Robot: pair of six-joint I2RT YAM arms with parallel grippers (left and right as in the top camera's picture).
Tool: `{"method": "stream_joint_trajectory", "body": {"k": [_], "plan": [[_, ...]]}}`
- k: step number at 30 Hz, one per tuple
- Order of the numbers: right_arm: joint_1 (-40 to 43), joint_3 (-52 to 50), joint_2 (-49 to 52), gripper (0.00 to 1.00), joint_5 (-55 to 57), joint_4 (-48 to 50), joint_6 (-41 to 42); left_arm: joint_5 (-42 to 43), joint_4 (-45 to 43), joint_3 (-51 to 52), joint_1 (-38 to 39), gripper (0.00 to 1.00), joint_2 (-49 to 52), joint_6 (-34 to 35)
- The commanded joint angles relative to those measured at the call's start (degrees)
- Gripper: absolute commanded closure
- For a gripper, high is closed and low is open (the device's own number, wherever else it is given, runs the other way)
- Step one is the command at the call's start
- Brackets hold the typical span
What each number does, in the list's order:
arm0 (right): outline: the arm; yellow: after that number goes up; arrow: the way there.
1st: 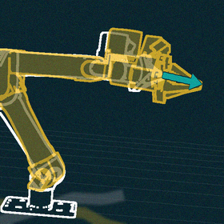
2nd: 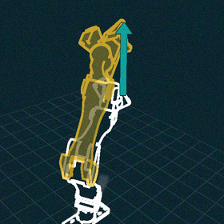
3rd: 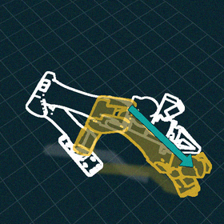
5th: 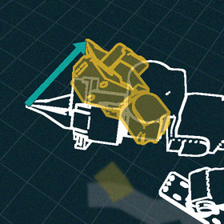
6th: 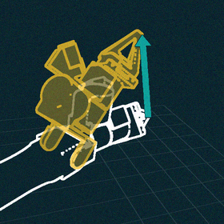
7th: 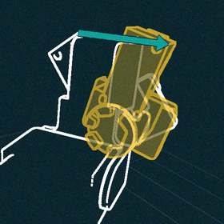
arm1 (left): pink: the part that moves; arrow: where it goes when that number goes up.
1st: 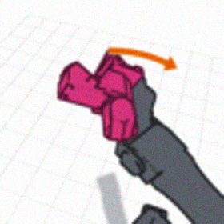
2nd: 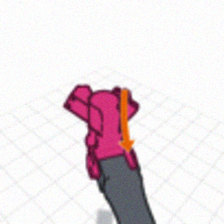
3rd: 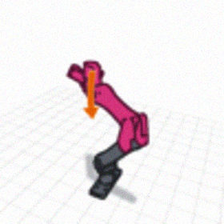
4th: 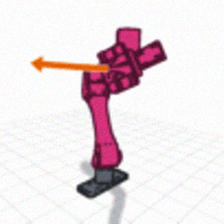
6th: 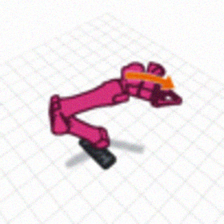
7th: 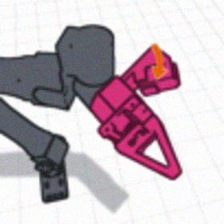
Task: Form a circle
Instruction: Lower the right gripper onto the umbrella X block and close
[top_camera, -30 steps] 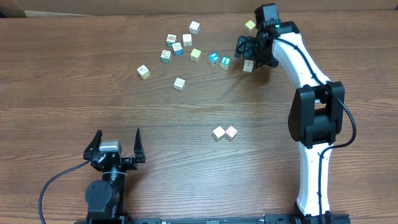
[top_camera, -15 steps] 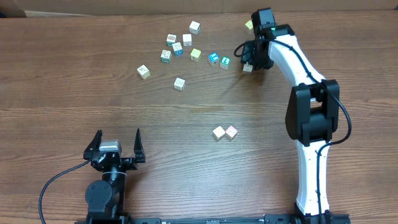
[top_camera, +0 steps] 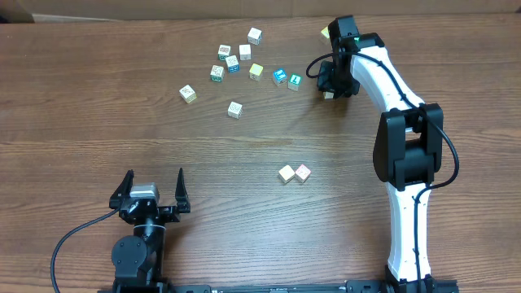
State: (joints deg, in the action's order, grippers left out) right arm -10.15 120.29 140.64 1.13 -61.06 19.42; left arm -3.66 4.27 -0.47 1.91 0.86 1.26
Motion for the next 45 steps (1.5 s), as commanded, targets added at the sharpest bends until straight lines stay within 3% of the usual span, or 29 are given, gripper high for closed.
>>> {"method": "stream_joint_trajectory", "body": {"k": [1, 15, 17, 20, 22, 28, 34, 40, 45], "plan": [[0.1, 2.6, -3.3, 0.62, 0.7, -1.5, -1.7, 0.3, -0.2, 0.2, 0.4, 0.00, -0.6, -1.0], [0.0, 2.0, -8.9, 0.62, -7.6, -20.8, -1.9, 0.3, -0.2, 0.2, 0.4, 0.00, -0.6, -1.0], [0.0, 2.0, -8.9, 0.53, -7.6, -19.9, -3.5, 0.3, -0.2, 0.2, 0.4, 0.00, -0.6, -1.0], [0.0, 2.0, -8.9, 0.30, -3.2, -16.2, -4.9, 0.3, -0.2, 0.2, 0.4, 0.00, -0.6, -1.0], [0.0, 2.0, -8.9, 0.22, 0.5, -13.6, -5.2, 0.3, -0.2, 0.2, 0.4, 0.01, -0.6, -1.0], [0.1, 2.0, -8.9, 0.28, -0.5, -8.5, -8.6, 0.3, -0.2, 0.2, 0.4, 0.00, -0.6, -1.0], [0.3, -0.4, -8.7, 0.46, 1.9, -5.5, -15.8, 0.3, -0.2, 0.2, 0.4, 0.00, -0.6, -1.0], [0.3, -6.6, -8.7, 0.46, 1.8, 0.6, -25.9, 0.3, -0.2, 0.2, 0.4, 0.00, -0.6, -1.0], [0.6, -10.6, -8.7, 0.44, 2.1, 6.6, -27.0, 0.3, -0.2, 0.2, 0.4, 0.00, -0.6, -1.0]]}}
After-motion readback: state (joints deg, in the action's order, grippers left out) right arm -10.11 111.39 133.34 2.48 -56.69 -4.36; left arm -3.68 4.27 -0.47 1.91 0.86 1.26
